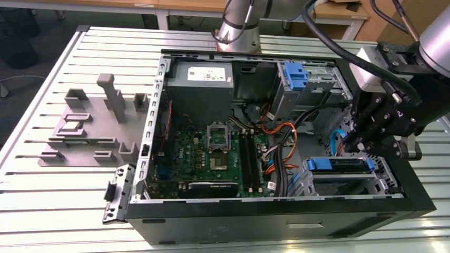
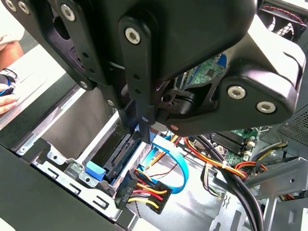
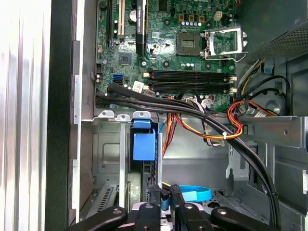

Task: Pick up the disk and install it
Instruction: 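Insert the first disk wire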

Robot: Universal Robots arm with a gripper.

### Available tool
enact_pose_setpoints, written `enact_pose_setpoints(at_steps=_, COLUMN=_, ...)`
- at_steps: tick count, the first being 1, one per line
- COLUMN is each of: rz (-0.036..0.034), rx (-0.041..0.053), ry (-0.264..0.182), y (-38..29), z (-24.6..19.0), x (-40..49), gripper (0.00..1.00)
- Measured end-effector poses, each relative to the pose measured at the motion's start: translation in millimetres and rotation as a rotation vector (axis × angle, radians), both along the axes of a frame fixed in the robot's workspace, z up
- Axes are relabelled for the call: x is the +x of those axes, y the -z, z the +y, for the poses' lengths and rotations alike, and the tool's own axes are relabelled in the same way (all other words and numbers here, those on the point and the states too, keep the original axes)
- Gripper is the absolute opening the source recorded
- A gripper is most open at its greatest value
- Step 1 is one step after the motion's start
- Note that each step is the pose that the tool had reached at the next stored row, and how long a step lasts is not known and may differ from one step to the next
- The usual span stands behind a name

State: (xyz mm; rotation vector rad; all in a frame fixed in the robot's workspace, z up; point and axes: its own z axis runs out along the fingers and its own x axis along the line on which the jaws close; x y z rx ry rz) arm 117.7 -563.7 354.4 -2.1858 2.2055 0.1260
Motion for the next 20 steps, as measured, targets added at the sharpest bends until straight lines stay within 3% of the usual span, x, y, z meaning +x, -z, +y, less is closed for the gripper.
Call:
enact_pose_setpoints(at_steps=10, rz=0.0, rx=-0.0003, ry=0.0, y=2.1, z=0.0, x=0.4, gripper=0.23)
enact_pose_setpoints(at_steps=12, rz=0.0, rx=-0.0003, ry=0.0, y=2.1, z=0.0, x=0.4, gripper=0.16)
enact_pose_setpoints(at_steps=20, rz=0.0, rx=-0.0003, ry=0.0, y=2.2, z=0.0, x=0.4, gripper=0.16)
